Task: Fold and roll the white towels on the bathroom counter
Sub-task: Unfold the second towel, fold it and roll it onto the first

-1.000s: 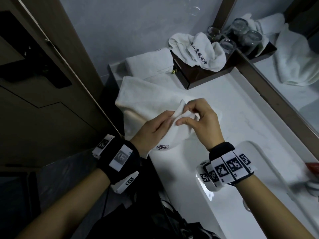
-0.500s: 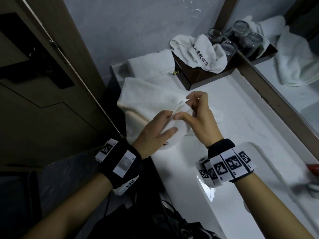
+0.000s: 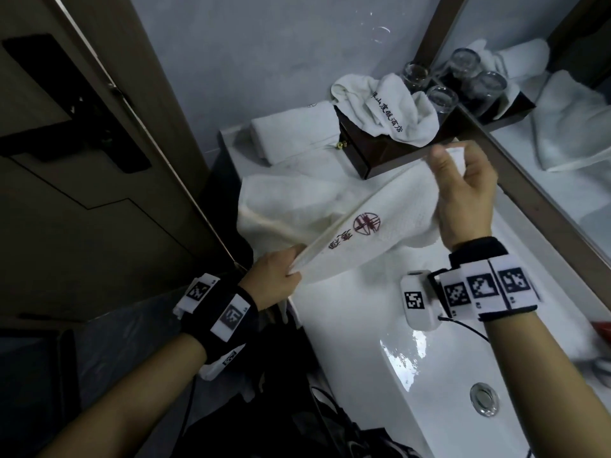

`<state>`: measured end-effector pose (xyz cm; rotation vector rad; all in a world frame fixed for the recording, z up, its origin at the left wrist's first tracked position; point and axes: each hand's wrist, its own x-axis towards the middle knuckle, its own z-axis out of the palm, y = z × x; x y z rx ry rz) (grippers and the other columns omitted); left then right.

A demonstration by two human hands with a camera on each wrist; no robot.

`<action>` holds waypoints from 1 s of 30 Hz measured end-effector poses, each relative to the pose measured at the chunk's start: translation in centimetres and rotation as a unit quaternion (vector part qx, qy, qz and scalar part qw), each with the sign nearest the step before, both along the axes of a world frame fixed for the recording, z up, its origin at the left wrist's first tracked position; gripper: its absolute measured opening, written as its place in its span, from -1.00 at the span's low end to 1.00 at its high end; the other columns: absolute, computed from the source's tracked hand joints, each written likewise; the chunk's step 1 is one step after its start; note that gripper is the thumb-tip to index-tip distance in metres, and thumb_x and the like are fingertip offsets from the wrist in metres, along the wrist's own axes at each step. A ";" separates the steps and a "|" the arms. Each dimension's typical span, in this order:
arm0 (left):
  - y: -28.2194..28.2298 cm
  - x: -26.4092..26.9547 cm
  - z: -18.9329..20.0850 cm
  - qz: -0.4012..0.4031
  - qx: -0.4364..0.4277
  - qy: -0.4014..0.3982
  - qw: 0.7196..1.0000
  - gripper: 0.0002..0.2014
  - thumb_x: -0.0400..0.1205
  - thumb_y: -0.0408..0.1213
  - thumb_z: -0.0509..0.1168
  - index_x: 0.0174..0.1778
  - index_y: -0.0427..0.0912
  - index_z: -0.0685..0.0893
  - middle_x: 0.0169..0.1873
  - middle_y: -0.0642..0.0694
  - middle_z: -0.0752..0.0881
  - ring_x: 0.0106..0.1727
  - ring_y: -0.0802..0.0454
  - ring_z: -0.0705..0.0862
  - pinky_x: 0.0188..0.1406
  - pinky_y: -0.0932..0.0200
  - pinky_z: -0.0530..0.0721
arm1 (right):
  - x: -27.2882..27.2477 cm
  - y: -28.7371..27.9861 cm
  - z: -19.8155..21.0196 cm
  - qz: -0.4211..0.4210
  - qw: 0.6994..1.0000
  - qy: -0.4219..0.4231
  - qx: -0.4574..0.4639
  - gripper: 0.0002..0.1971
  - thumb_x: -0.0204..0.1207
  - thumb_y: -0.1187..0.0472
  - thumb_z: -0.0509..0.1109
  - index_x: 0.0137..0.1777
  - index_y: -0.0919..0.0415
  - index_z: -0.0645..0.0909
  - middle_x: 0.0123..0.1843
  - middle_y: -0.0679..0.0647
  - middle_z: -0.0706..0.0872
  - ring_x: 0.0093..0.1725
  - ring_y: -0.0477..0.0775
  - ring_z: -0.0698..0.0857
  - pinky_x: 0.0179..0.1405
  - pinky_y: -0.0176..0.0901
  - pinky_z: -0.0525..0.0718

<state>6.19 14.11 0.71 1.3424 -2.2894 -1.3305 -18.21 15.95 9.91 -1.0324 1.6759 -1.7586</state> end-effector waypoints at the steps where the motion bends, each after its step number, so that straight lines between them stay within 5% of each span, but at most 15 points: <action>1: -0.3 0.6 0.0 0.016 -0.003 -0.005 1.000 -0.80 0.51 -0.44 0.18 0.02 -0.23 0.59 -0.29 -0.31 0.61 -0.20 -0.22 0.63 -0.12 -0.07 0.64 | -0.6 0.0 0.0 -0.022 1.000 0.019 0.009 -0.84 0.40 0.05 0.43 -0.31 0.03 0.52 -0.37 -0.08 0.58 -0.34 -0.12 0.54 -0.28 -0.24 0.53; 3: -0.9 1.7 0.1 0.045 -0.017 -0.002 0.999 -0.91 0.56 -0.45 0.22 -0.10 -0.30 0.62 -0.36 -0.30 0.59 -0.27 -0.18 0.60 -0.25 0.11 0.51 | -1.8 0.0 -0.4 -0.063 0.993 0.090 0.048 -0.78 0.36 0.03 0.48 -0.32 0.13 0.55 -0.34 0.01 0.57 -0.29 -0.05 0.52 -0.23 -0.23 0.46; 6: -1.5 2.5 1.0 0.073 -0.003 0.032 0.997 -0.88 0.61 -0.38 0.25 -0.04 -0.30 0.68 -0.18 -0.27 0.75 -0.10 -0.10 0.69 -0.20 0.24 0.50 | -2.3 -0.1 -0.8 -0.084 0.958 0.241 0.129 -0.75 0.28 0.07 0.55 -0.17 0.21 0.64 -0.12 0.06 0.54 -0.07 0.02 0.54 -0.14 -0.25 0.41; 9: -1.7 1.5 2.7 0.067 -0.021 0.066 0.995 -0.87 0.63 -0.35 0.24 0.00 -0.27 0.66 -0.10 -0.21 0.77 0.03 -0.09 0.70 -0.04 0.22 0.57 | 1.0 0.1 -0.1 0.084 0.926 0.348 0.121 -0.60 0.19 -0.05 0.60 0.04 -0.02 0.70 0.06 -0.07 0.50 0.06 -0.14 0.53 -0.01 -0.31 0.42; 11: -1.6 0.4 4.1 0.036 -0.066 0.068 0.995 -0.85 0.61 -0.34 0.24 0.04 -0.19 0.66 -0.11 -0.24 0.76 0.04 -0.15 0.70 0.05 0.04 0.65 | 4.2 0.3 0.1 0.235 0.877 0.380 0.176 -0.42 0.11 -0.27 0.52 0.18 -0.18 0.64 0.11 -0.13 0.56 0.07 -0.13 0.59 0.02 -0.20 0.50; 14: -1.3 -0.6 6.1 0.003 -0.088 0.053 0.995 -0.67 0.46 -0.20 0.13 0.08 -0.06 0.67 -0.17 -0.28 0.77 -0.06 -0.25 0.71 0.00 -0.12 0.68 | 7.4 0.4 -0.3 0.346 0.804 0.404 0.266 -0.41 0.09 -0.41 0.43 0.11 -0.18 0.62 -0.04 -0.19 0.69 -0.03 -0.08 0.66 -0.02 -0.10 0.59; 18: -1.3 0.1 6.6 0.038 -0.126 0.070 0.989 -0.75 0.48 -0.26 0.19 -0.03 -0.27 0.67 -0.22 -0.30 0.77 -0.12 -0.30 0.70 -0.04 -0.13 0.66 | 7.8 0.6 -0.7 0.323 0.799 0.417 0.288 -0.55 0.21 -0.31 0.42 0.07 -0.16 0.63 -0.15 -0.14 0.76 -0.13 -0.04 0.67 -0.19 -0.17 0.54; 21: -1.6 0.7 6.0 0.067 -0.101 0.096 0.988 -0.91 0.55 -0.41 0.30 -0.04 -0.28 0.63 -0.27 -0.18 0.76 -0.15 -0.20 0.70 -0.13 0.12 0.61 | 8.2 0.5 -0.6 0.287 0.780 0.486 0.270 -0.78 0.41 -0.05 0.36 -0.18 0.09 0.67 -0.35 0.09 0.68 -0.26 0.17 0.60 -0.34 -0.13 0.41; 23: -1.6 1.2 5.5 0.064 -0.091 0.109 0.988 -0.87 0.56 -0.36 0.33 0.00 -0.22 0.60 -0.27 -0.15 0.76 -0.20 -0.09 0.68 -0.24 0.22 0.55 | 8.2 0.4 -0.3 0.265 0.794 0.484 0.254 -0.77 0.46 0.01 0.34 -0.32 0.12 0.59 -0.45 0.08 0.58 -0.33 0.17 0.51 -0.36 -0.13 0.36; 27: -2.0 3.2 3.7 0.070 -0.098 0.069 0.990 -0.80 0.58 -0.39 0.30 0.11 -0.25 0.61 -0.13 -0.26 0.74 -0.12 -0.11 0.69 -0.24 0.38 0.49 | 6.7 0.2 0.3 0.225 0.822 0.455 0.258 -0.79 0.48 -0.03 0.33 -0.23 0.05 0.70 -0.48 0.05 0.56 -0.30 0.12 0.47 -0.31 -0.12 0.35; 30: -2.4 4.7 3.0 0.152 -0.064 0.103 0.981 -0.89 0.54 -0.40 0.36 -0.04 -0.31 0.70 -0.23 -0.30 0.74 -0.25 0.06 0.68 -0.36 0.46 0.52 | 5.6 0.1 0.5 0.219 0.847 0.410 0.259 -0.75 0.42 -0.04 0.34 -0.36 0.08 0.69 -0.59 0.07 0.49 -0.42 0.11 0.46 -0.43 -0.06 0.37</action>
